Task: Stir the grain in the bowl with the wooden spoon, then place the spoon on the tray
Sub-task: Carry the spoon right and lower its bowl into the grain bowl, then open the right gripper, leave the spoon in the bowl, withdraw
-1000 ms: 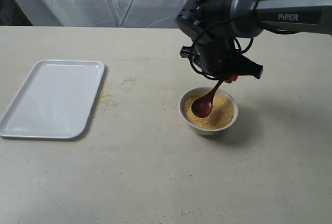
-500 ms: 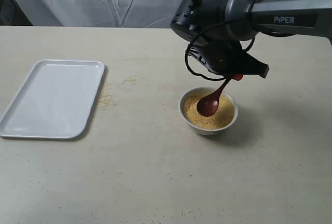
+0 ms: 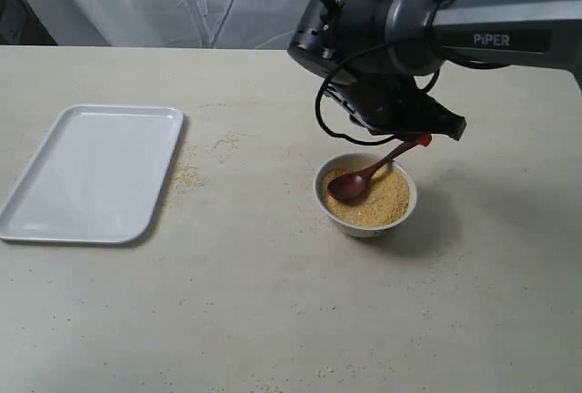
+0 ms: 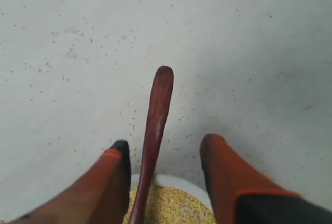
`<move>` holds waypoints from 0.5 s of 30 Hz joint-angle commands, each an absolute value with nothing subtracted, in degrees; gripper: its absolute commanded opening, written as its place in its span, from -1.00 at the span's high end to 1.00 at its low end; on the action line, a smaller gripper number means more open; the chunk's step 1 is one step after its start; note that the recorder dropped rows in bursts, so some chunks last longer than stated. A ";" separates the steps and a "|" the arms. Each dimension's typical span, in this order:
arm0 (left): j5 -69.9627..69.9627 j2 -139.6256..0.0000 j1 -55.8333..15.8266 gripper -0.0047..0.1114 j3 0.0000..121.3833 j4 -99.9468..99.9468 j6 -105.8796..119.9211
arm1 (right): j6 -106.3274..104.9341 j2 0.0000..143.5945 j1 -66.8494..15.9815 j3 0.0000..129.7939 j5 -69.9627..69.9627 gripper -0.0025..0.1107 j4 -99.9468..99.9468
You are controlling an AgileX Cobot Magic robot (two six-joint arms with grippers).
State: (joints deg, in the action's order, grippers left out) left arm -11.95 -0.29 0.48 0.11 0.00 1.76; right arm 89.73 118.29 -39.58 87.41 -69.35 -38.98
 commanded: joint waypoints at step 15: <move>-11.61 0.00 0.47 0.92 0.00 0.00 1.63 | -2.11 103.28 -23.87 87.05 -54.85 0.97 2.76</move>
State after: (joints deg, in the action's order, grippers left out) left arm -11.95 -0.29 0.48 0.11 0.00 1.76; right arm 11.66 104.12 -26.22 87.19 -53.49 -5.28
